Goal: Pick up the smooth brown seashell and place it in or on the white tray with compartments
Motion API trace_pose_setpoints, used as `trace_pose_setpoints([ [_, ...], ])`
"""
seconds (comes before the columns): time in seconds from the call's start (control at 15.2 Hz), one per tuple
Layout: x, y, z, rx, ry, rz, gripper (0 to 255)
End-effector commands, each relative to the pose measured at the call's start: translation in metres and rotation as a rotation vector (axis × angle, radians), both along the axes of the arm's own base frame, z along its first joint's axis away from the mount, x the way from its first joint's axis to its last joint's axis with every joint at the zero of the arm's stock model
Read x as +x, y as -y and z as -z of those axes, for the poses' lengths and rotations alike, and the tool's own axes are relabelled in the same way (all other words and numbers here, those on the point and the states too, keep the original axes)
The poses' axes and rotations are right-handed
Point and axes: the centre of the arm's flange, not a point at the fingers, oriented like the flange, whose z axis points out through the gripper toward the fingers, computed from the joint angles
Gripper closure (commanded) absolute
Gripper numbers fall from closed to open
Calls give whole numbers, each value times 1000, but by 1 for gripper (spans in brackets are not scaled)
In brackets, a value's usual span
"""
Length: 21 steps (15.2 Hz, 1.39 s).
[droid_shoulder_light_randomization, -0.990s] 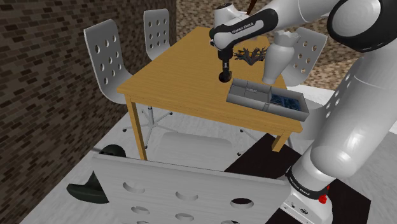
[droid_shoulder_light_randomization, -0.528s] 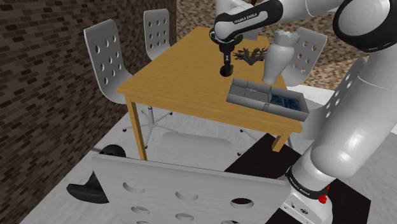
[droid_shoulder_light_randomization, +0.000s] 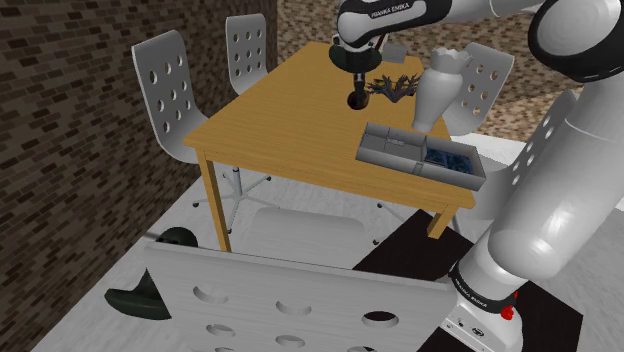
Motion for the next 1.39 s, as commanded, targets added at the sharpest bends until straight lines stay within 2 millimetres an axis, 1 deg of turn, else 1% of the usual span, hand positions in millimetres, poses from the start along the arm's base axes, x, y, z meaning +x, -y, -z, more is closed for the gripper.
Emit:
trace_pose_setpoints([
  [0.0, -1, 1, -10, 0, 0, 0, 255],
  [0.2, -1, 1, -25, 0, 0, 0, 255],
  [1.32, -220, 46, -34, 0, 0, 0, 255],
])
